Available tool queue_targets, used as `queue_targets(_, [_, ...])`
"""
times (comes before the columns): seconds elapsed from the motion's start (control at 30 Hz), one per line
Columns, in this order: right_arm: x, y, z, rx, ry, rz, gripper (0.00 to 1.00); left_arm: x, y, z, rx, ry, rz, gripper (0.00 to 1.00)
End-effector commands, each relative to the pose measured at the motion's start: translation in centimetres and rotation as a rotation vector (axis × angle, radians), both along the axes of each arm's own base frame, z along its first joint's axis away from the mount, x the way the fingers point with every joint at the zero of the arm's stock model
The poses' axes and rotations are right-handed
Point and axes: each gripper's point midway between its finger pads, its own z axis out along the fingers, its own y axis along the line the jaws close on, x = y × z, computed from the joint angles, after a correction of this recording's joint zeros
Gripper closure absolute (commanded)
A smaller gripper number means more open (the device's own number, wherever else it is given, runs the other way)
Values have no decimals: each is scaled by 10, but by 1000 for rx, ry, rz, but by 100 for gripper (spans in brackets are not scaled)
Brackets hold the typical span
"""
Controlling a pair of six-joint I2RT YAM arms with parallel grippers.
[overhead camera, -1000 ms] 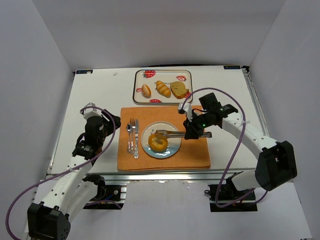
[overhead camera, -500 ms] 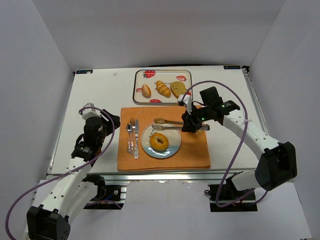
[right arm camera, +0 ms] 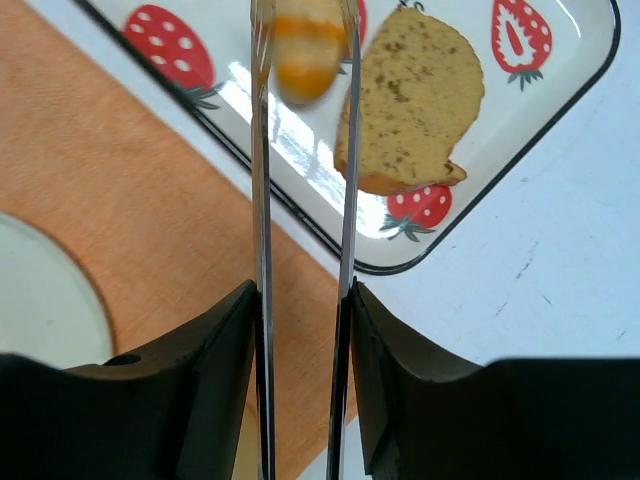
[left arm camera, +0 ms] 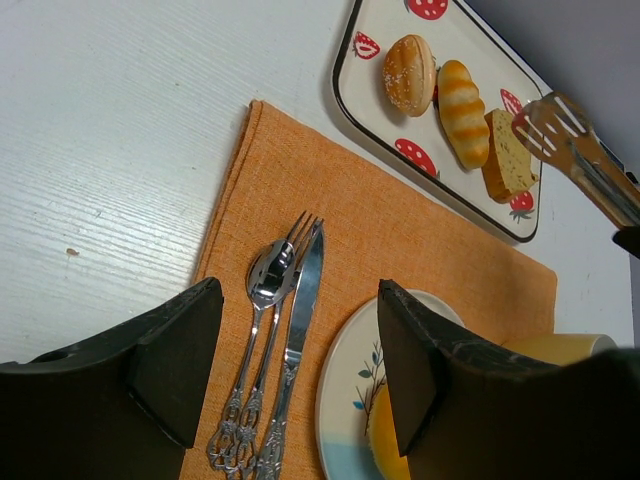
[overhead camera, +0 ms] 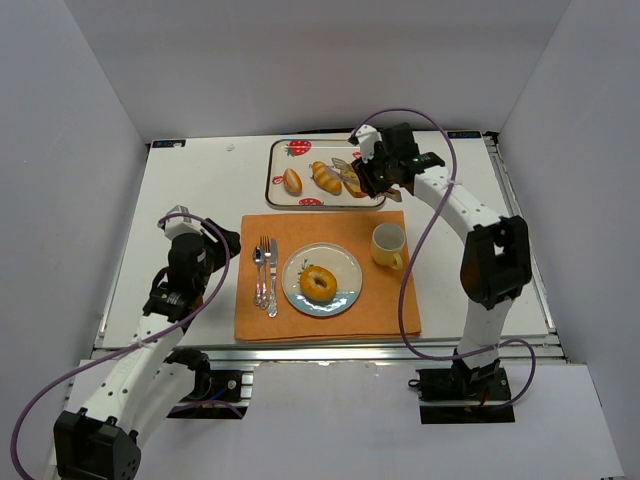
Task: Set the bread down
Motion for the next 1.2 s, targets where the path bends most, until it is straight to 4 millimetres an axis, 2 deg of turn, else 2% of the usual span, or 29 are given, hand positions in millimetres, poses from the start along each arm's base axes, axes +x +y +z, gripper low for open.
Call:
queue_targets(0.0, [25, -4, 17, -25, -63, -69, 54, 1, 5, 11, -8, -39, 25, 27])
queue_targets(0.13, [21, -3, -2, -40, -12, -53, 54, -1, 5, 9, -11, -36, 28, 27])
queue_targets(0.33, [14, -8, -20, -66, 32, -58, 54, -1, 5, 7, -5, -27, 24, 27])
queue_targets(0.67, [-7, -8, -28, -44, 94, -31, 53, 1, 4, 3, -6, -22, 19, 27])
queue_targets(0.8, [-4, -10, -36, -60, 102, -46, 52, 1, 3, 4, -9, -24, 17, 27])
queue_targets(1.0, [5, -11, -38, -72, 90, -65, 50, 1, 4, 4, -3, -21, 22, 27])
queue_targets(1.17, [3, -11, -41, -76, 98, -60, 49, 0, 4, 4, -13, -27, 26, 27])
